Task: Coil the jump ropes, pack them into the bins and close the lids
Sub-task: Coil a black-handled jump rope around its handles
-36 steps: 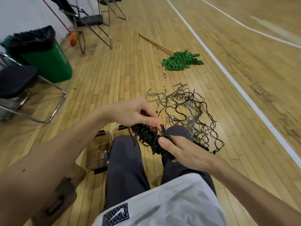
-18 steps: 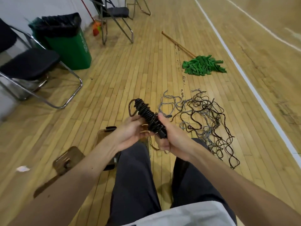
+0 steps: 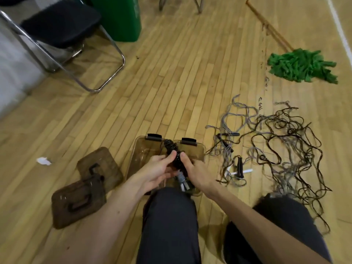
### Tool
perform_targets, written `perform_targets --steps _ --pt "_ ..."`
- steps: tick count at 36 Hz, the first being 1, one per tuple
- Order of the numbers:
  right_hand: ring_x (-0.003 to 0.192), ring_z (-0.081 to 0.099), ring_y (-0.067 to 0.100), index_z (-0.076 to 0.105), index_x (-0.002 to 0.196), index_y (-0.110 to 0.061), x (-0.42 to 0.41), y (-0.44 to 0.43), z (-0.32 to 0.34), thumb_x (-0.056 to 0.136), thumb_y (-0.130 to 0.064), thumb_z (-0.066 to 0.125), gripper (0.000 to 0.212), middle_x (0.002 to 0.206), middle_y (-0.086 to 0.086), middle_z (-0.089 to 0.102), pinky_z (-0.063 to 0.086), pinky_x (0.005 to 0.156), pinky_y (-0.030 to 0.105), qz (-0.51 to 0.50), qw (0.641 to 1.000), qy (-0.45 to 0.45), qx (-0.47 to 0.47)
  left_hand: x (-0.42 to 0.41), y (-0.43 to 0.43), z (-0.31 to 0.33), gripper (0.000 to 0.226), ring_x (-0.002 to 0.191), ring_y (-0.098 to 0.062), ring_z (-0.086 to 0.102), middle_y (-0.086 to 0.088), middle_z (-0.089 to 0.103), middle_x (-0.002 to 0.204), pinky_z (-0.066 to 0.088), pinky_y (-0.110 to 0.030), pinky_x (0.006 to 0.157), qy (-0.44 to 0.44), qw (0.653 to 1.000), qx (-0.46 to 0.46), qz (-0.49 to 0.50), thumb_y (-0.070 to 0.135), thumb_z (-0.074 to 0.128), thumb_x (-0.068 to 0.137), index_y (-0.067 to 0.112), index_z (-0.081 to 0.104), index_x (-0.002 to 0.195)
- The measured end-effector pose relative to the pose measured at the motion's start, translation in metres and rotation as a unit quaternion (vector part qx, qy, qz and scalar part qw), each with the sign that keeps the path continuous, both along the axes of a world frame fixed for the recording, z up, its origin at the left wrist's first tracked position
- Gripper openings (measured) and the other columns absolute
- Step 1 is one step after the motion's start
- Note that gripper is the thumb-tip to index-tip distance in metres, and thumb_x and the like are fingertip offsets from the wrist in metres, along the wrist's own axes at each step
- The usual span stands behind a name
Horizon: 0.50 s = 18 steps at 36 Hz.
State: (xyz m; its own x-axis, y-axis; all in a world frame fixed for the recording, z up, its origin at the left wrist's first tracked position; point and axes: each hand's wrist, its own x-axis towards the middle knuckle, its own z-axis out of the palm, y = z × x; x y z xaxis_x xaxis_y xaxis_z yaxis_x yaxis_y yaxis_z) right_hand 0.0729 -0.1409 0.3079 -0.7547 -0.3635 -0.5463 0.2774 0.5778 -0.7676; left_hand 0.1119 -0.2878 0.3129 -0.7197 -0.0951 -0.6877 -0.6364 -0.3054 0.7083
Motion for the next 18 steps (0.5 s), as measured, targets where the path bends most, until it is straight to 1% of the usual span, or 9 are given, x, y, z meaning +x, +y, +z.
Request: perform_targets --steps 2,3,5,6,8,11,13,15,18 --pt "0.073 0.061 0.020 0.065 0.074 -0.014 -0.010 -0.017 -0.038 0.100 -0.063 0.035 0.063 0.077 0.004 0.067 0.045 0.070 0.031 0.019 1.000 -0.010 0.022 -0.008 -0.014 -0.038 0.032 0.098 -0.018 0.073 -0.009 0.076 0.105 0.058 -0.029 0.081 -0.038 0.999 0.010 0.029 0.031 0.059 0.100 0.005 0.068 0.116" --pt "0.078 0.064 0.023 0.066 0.077 -0.013 -0.010 -0.024 -0.055 0.101 -0.063 0.034 0.064 0.082 0.006 0.069 0.047 0.074 0.034 0.035 0.998 -0.018 0.041 -0.008 -0.018 -0.058 0.030 0.101 -0.020 0.072 -0.009 0.076 0.105 0.057 -0.032 0.085 -0.060 0.997 0.014 0.043 0.031 0.060 0.100 0.007 0.068 0.116" --pt "0.097 0.067 0.029 0.072 0.098 -0.007 -0.006 -0.036 -0.092 0.102 -0.062 0.034 0.066 0.102 0.013 0.072 0.051 0.087 0.037 0.057 0.994 -0.045 0.076 -0.004 -0.022 -0.097 0.029 0.102 -0.024 0.071 -0.011 0.076 0.102 0.056 -0.037 0.091 -0.107 0.992 0.007 0.069 0.029 0.059 0.100 0.006 0.066 0.117" --pt "0.105 0.065 0.031 0.071 0.108 -0.006 -0.003 -0.039 -0.111 0.102 -0.062 0.034 0.067 0.110 0.015 0.071 0.050 0.094 0.038 0.064 0.991 -0.065 0.097 0.001 -0.022 -0.116 0.030 0.098 -0.026 0.073 -0.014 0.076 0.099 0.056 -0.038 0.091 -0.127 0.988 0.009 0.085 0.027 0.058 0.101 0.003 0.066 0.117" --pt "0.119 0.060 0.033 0.067 0.119 -0.006 0.004 -0.044 -0.145 0.099 -0.067 0.035 0.071 0.124 0.017 0.066 0.046 0.103 0.041 0.076 0.984 -0.096 0.129 0.014 -0.023 -0.147 0.030 0.092 -0.027 0.075 -0.018 0.076 0.099 0.059 -0.036 0.080 -0.157 0.981 0.015 0.110 0.023 0.056 0.102 -0.003 0.066 0.114" --pt "0.120 0.059 0.030 0.060 0.123 -0.011 0.006 -0.053 -0.181 0.098 -0.065 0.041 0.062 0.124 0.012 0.065 0.048 0.099 0.038 0.118 0.974 -0.106 0.164 0.032 -0.034 -0.184 0.033 0.100 -0.028 0.072 -0.018 0.073 0.109 0.059 -0.036 0.079 -0.179 0.979 -0.004 0.099 0.025 0.058 0.101 -0.002 0.069 0.115" --pt "0.114 0.062 0.025 0.054 0.124 -0.014 0.002 -0.060 -0.193 0.100 -0.056 0.050 0.049 0.120 0.007 0.065 0.048 0.092 0.032 0.141 0.974 -0.077 0.161 0.037 -0.045 -0.198 0.027 0.093 -0.023 0.073 -0.014 0.075 0.105 0.057 -0.031 0.070 -0.174 0.980 -0.043 0.086 0.025 0.060 0.100 0.004 0.071 0.112" --pt "0.117 0.058 0.022 0.052 0.126 -0.017 -0.003 -0.075 -0.199 0.100 -0.048 0.055 0.041 0.123 0.004 0.061 0.045 0.092 0.030 0.159 0.976 -0.022 0.150 0.034 -0.059 -0.208 0.019 0.081 -0.015 0.074 -0.006 0.077 0.094 0.054 -0.025 0.061 -0.165 0.979 -0.089 0.083 0.022 0.061 0.099 0.010 0.070 0.110" --pt "0.118 0.054 0.020 0.055 0.130 -0.016 -0.009 -0.106 -0.209 0.103 -0.033 0.054 0.031 0.128 0.003 0.055 0.043 0.095 0.029 0.179 0.978 0.024 0.102 0.018 -0.088 -0.216 0.003 0.075 -0.006 0.072 0.004 0.074 0.086 0.055 -0.020 0.063 -0.150 0.976 -0.143 0.065 0.021 0.064 0.097 0.019 0.065 0.100"
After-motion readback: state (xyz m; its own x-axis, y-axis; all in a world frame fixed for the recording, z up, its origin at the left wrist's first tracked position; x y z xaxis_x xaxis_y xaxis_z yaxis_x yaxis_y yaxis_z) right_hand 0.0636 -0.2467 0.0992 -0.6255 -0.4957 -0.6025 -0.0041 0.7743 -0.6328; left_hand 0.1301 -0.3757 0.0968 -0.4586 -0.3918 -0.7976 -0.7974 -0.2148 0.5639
